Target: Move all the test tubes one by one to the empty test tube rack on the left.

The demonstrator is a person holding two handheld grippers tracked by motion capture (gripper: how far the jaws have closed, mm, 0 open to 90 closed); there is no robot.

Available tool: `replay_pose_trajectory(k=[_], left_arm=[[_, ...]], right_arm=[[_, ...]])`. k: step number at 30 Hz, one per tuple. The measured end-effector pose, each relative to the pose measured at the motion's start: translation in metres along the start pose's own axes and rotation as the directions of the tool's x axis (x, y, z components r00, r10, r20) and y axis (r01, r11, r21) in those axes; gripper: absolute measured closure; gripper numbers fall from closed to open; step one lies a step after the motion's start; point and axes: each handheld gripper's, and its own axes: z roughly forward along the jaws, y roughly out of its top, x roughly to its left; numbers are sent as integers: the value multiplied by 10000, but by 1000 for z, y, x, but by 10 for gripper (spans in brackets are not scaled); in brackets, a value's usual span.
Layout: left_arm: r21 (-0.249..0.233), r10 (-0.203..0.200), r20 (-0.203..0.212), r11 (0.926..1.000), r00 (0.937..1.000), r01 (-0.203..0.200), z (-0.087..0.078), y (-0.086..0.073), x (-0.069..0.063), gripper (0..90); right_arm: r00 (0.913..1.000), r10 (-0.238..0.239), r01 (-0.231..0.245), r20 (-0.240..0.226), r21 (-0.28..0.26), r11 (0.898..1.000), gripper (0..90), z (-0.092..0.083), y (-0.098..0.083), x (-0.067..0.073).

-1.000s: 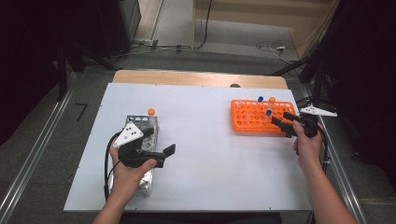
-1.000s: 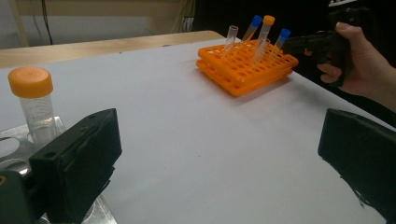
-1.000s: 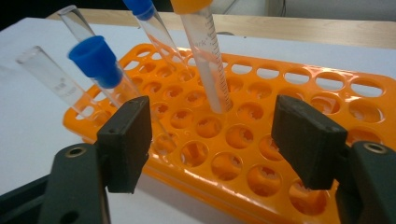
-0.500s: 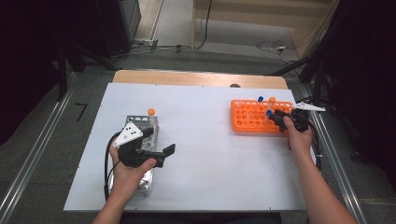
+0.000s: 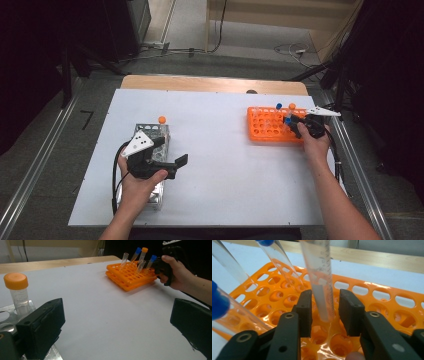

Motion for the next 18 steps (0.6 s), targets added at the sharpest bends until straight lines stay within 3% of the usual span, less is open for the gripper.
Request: replay_pose_trajectory(k=[3,6,10,18], left_arm=[[10,31,14,10000,10000,-31,0,0,0,0],[5,17,12,10000,10000,-17,0,0,-1,0],[17,38,19,10000,10000,-38,1,0,-1,0],[34,70,25,10000,10000,-70,1,1,-2,0]], right_arm=[[9999,-15,16,99,-99,9999,708,1,0,0],[9993,-297,299,236,-60,9995,720,2,0,2],[9994,-325,325,120,-46,9995,722,0,0,-1],[9992,-377,384,151,-538,9978,723,-15,7,0]])
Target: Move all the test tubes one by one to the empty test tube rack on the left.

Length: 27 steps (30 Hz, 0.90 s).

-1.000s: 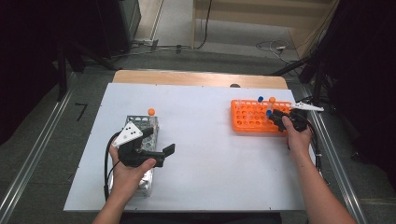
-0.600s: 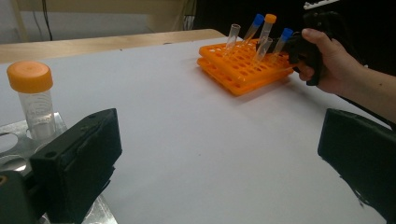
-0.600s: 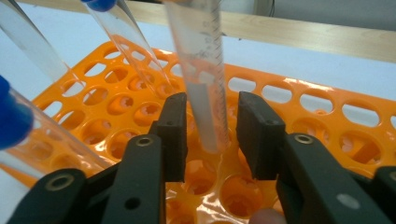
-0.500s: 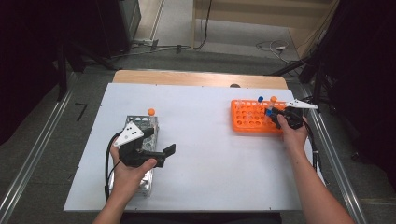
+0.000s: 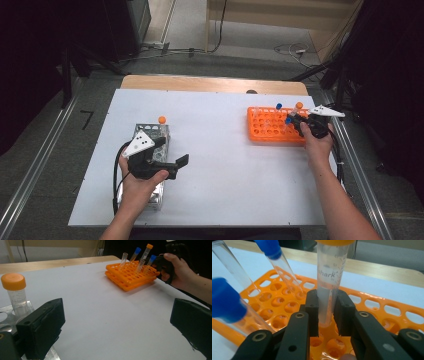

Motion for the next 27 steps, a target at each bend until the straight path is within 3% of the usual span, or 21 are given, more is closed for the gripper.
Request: replay_pose_trajectory(k=[6,10,21,27], left_arm=[[9,20,17,10000,10000,-20,0,0,0,0],[7,51,17,10000,10000,-51,0,0,-1,0],[7,166,54,9999,9998,-166,1,2,-4,0],[4,179,91,9998,9998,-179,2,3,-7,0]], right_arm=[[9997,200,-203,-126,-241,9995,723,-21,5,0],[9998,59,-65,-178,-328,9994,723,-35,7,4],[9983,12,-31,-579,-328,9995,723,-66,-8,25],[9938,-98,59,-1105,-362,9993,723,-78,-10,43]])
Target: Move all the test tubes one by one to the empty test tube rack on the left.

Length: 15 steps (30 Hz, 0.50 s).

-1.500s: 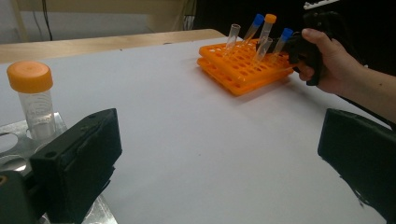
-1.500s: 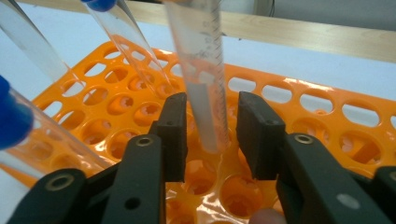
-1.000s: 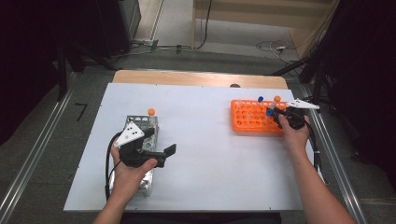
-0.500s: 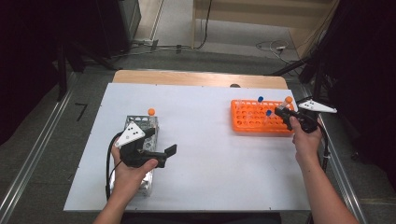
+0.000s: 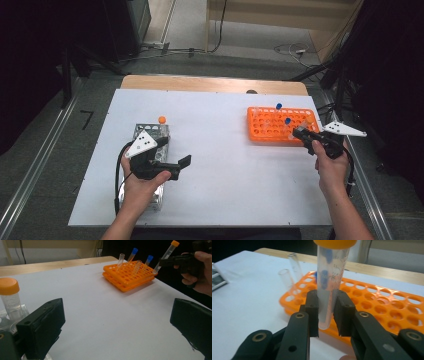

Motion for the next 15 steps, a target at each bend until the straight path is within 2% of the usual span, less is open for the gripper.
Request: replay_pose_trajectory(k=[4,7,15], left_arm=[[60,90,55,9999,9999,-90,2,0,-3,0],[49,131,142,9999,9998,-132,3,0,-5,0],[43,220,255,9997,9994,-221,6,1,-12,0]], right_arm=[[9979,-286,293,-582,118,9995,723,0,0,21],[9930,-540,567,-1046,232,9981,723,3,1,38],[9707,-972,1071,-2196,338,9937,723,13,4,77]])
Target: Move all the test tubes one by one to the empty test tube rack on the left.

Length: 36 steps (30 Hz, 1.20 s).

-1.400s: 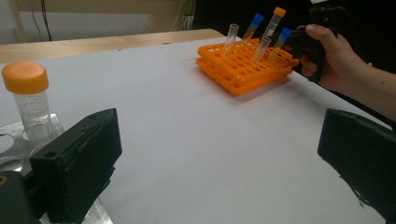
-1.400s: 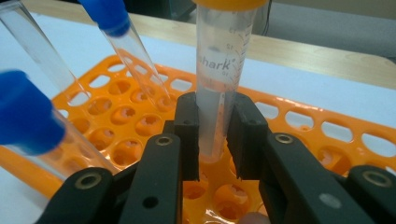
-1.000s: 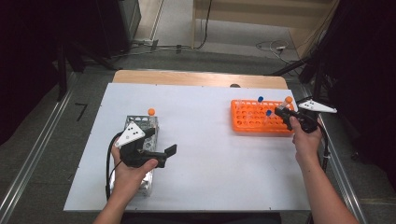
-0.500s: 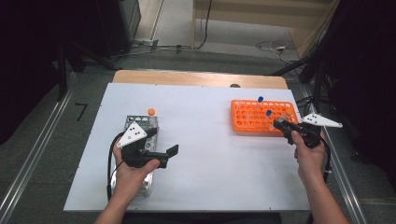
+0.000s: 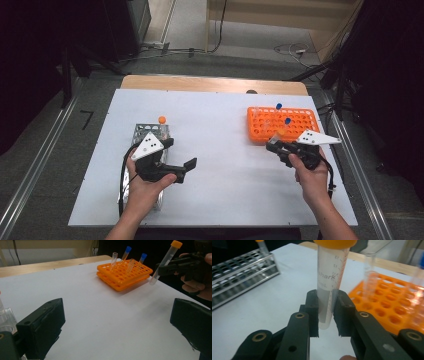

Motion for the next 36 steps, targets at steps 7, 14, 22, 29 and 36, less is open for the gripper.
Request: replay_pose_trajectory(k=[7,14,22,29,36], left_arm=[[32,114,238,9999,9997,-115,6,1,-6,3],[29,194,474,9998,9987,-196,12,4,-14,18],[36,375,827,9993,9959,-380,18,7,-24,49],[222,670,943,9973,9933,-693,27,9,-36,147],[360,756,1741,9959,9818,-830,37,11,-48,320]], right_arm=[[9973,-338,344,-645,81,9994,723,16,4,26],[9900,-437,461,-1344,152,9988,723,26,6,45],[9793,-701,768,-1900,285,9966,723,35,8,65],[9699,-873,979,-2274,356,9946,723,42,9,78],[9621,-1043,1194,-2522,454,9918,723,46,10,89]])
